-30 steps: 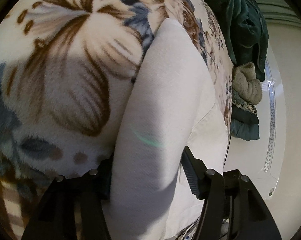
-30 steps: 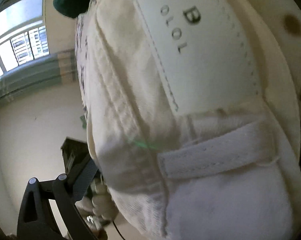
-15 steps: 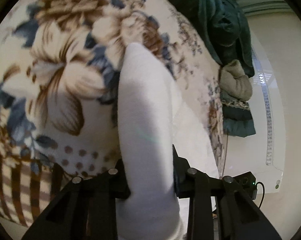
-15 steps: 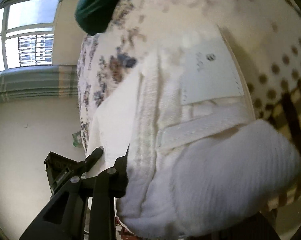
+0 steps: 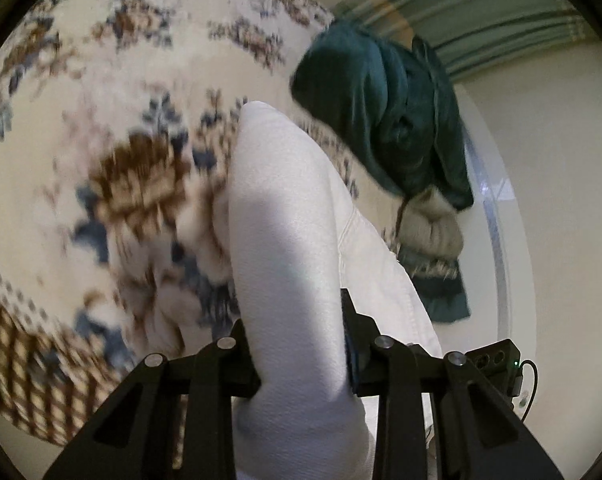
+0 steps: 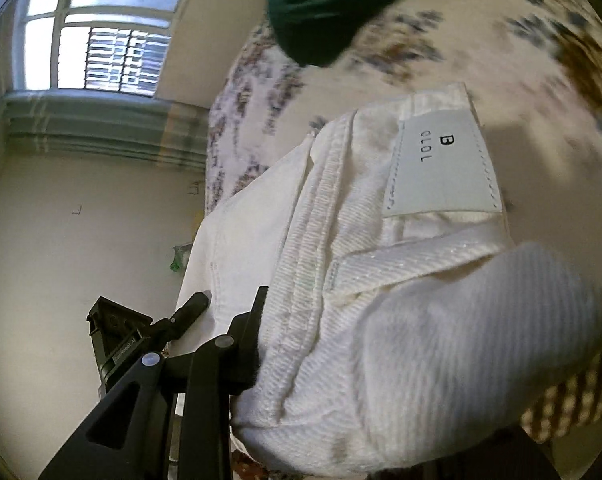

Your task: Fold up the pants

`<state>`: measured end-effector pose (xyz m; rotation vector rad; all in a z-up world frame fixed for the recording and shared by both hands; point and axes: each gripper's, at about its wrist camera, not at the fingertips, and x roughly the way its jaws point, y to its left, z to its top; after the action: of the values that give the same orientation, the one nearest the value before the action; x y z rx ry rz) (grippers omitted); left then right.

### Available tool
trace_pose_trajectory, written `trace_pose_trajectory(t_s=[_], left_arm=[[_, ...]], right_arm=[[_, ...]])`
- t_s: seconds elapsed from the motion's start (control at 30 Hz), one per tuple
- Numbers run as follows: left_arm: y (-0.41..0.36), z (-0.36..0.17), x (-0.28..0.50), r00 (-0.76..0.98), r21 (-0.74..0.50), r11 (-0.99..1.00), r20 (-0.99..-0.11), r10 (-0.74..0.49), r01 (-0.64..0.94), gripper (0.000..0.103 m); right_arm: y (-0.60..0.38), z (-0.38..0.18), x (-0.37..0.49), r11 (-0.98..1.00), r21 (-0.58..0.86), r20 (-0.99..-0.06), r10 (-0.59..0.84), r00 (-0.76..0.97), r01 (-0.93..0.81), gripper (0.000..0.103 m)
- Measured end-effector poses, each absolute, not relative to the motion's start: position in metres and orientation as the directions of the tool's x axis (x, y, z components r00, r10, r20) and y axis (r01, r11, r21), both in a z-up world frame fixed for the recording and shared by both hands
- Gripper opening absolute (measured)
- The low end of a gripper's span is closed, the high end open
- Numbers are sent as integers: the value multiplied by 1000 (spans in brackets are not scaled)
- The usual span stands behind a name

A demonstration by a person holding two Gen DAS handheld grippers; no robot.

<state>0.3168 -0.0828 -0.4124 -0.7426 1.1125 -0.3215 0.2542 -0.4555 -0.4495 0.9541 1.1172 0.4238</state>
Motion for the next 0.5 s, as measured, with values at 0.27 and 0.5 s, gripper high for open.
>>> trace_pose_trajectory(t_s=[0.27, 0.5], left_arm=[[37, -401, 440, 477, -700, 707, -658, -583, -102, 27], [152, -448, 559, 499, -688, 717, -663, -558, -113, 27]], right_arm=[[-332, -422, 372, 581, 806, -565, 698, 440, 115, 30], [-201, -471, 508, 578, 809, -562, 704, 434, 109, 30]])
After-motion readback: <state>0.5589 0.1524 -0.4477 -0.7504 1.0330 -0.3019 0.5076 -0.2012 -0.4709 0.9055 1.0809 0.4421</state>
